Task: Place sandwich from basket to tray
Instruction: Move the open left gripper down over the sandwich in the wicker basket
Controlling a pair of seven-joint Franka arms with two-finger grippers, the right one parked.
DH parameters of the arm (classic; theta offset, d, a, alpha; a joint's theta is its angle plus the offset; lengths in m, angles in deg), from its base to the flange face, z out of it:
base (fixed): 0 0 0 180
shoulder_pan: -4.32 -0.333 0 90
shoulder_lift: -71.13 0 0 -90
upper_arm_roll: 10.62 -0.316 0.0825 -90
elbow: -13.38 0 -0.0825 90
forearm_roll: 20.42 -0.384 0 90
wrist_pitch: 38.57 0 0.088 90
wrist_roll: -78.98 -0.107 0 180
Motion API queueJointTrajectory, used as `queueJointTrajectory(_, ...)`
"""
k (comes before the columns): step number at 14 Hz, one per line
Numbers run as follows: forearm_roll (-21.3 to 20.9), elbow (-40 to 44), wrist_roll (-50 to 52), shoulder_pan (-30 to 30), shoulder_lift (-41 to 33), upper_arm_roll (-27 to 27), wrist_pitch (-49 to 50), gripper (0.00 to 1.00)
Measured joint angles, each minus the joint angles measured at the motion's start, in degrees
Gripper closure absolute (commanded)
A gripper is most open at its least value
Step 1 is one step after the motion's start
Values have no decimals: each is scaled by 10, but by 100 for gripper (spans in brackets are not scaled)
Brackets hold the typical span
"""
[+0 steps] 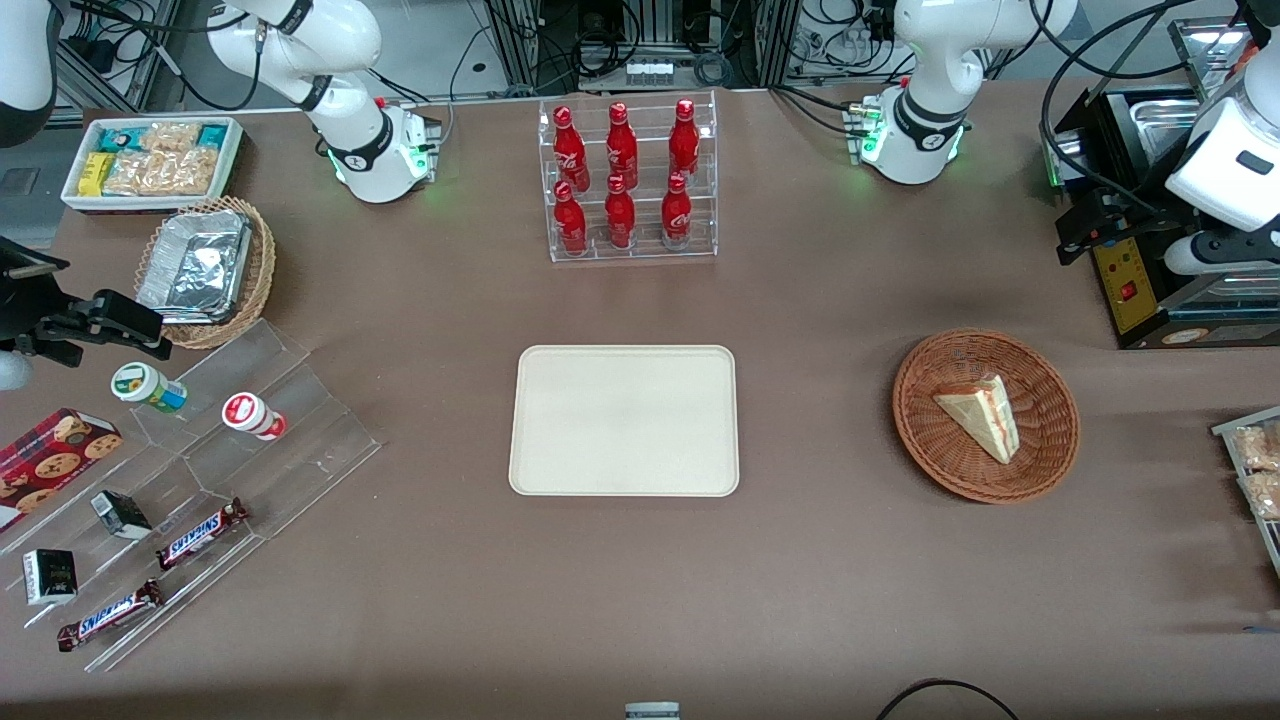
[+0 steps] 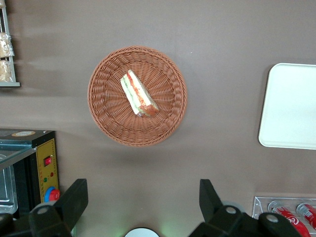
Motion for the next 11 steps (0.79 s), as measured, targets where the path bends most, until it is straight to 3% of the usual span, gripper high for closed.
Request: queueJointTrajectory(11,0,-25,-9,1,39,15,-32,0)
